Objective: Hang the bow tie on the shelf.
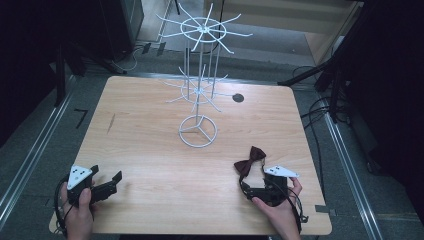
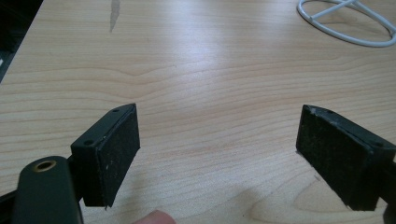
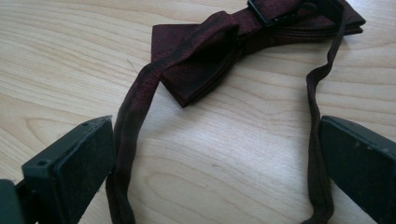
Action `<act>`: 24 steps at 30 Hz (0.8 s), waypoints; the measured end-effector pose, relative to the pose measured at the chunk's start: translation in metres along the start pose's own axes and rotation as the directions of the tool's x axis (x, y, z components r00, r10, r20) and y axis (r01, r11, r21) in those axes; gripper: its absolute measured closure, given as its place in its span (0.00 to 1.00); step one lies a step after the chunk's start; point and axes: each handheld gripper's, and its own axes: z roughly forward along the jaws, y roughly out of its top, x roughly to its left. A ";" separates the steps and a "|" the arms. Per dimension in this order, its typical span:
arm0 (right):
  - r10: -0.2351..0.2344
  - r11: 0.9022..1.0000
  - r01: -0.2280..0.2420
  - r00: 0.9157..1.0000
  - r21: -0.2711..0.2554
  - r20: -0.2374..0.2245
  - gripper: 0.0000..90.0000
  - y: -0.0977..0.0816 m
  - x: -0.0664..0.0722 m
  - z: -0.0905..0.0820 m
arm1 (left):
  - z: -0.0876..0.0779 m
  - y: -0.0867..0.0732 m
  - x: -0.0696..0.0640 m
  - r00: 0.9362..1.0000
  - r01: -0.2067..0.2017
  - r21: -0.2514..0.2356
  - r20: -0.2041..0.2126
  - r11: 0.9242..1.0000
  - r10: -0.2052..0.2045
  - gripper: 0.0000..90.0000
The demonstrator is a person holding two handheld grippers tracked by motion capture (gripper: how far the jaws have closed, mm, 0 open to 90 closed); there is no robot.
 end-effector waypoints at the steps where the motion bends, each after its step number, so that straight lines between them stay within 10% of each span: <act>1: -0.002 1.000 0.002 1.000 0.000 0.000 0.00 0.000 0.001 0.000 | 0.000 0.000 0.000 1.000 0.000 0.000 0.000 1.000 0.000 0.16; 16: -0.080 0.997 0.079 0.996 0.019 0.037 0.00 -0.002 0.025 0.006 | 0.000 0.000 0.000 1.000 0.003 0.003 0.002 1.000 -0.003 0.16; 24: -0.095 0.995 0.098 0.987 -0.012 0.127 0.42 -0.003 0.022 0.001 | 0.000 0.000 0.000 1.000 0.003 0.004 0.002 1.000 -0.003 0.16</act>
